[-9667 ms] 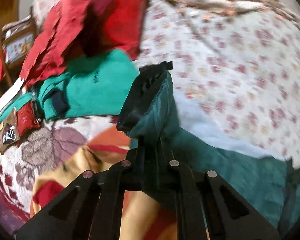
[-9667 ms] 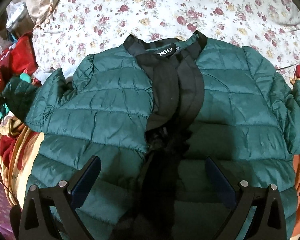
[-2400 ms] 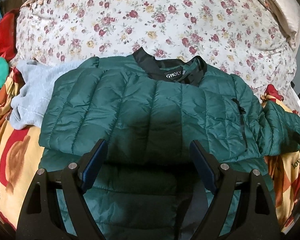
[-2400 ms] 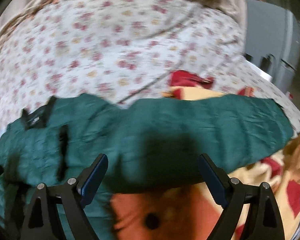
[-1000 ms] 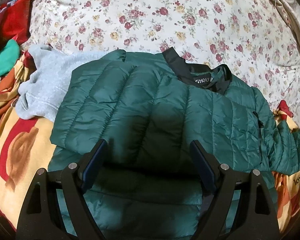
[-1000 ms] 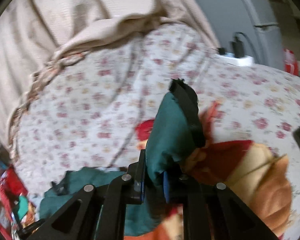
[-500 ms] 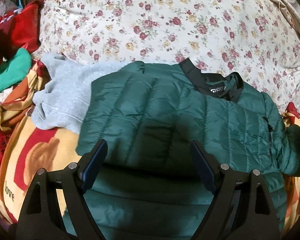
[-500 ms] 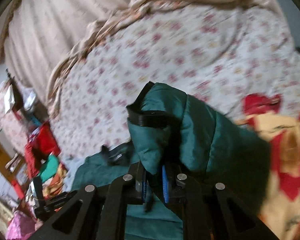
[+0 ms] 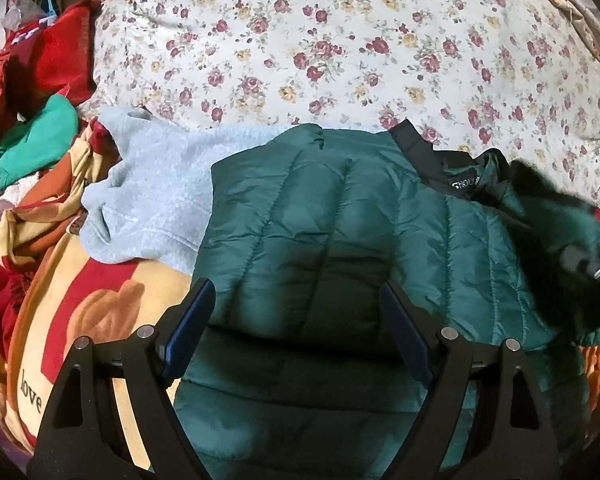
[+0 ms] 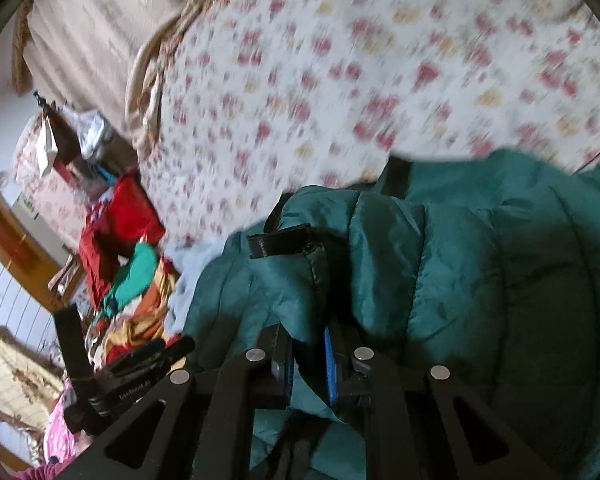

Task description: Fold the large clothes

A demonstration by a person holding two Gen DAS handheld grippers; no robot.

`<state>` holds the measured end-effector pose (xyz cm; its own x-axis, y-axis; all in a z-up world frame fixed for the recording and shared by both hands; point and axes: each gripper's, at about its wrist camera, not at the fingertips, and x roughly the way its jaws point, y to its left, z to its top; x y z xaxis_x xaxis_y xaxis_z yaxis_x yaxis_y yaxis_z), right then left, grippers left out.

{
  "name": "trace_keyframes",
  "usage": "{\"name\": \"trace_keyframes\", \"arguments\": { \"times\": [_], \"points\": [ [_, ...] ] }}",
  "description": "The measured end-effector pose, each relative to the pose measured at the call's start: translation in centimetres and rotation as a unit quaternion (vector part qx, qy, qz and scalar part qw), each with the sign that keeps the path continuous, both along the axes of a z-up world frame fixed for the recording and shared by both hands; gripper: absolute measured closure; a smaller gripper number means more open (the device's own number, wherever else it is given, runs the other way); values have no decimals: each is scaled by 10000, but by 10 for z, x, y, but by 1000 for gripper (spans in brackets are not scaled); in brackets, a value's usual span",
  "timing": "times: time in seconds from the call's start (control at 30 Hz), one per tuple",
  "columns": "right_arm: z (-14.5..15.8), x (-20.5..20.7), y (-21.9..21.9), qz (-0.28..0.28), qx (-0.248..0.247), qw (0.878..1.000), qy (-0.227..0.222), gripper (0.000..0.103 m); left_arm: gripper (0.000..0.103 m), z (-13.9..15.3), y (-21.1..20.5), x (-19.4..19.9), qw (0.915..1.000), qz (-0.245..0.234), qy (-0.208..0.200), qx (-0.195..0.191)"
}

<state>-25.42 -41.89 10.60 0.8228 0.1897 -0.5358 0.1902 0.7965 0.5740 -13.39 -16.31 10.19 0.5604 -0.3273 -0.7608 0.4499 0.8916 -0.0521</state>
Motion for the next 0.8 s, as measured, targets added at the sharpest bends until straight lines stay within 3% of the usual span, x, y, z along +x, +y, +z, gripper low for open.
{"name": "trace_keyframes", "arguments": {
  "times": [0.2,0.3,0.37,0.43,0.5,0.57,0.8],
  "points": [
    [-32,31,34,436,162,9986,262,91,19,-2,7,4,9997,113,119,-198],
    [-50,45,45,557,33,9959,711,91,19,-2,12,7,9986,177,302,-408],
    [-51,45,48,549,-74,9957,736,91,19,-1,15,8,9969,202,452,-605],
    [-45,41,50,589,-139,9957,707,79,19,2,18,8,9945,203,582,-852],
    [-35,34,54,649,-208,9955,660,42,19,5,18,6,9929,229,631,-977],
    [-25,24,57,594,-442,9953,625,30,19,8,16,4,9928,225,635,-995],
    [1,-12,57,622,-795,9930,616,30,19,17,3,-15,9949,-26,481,-885]
  ]
}}
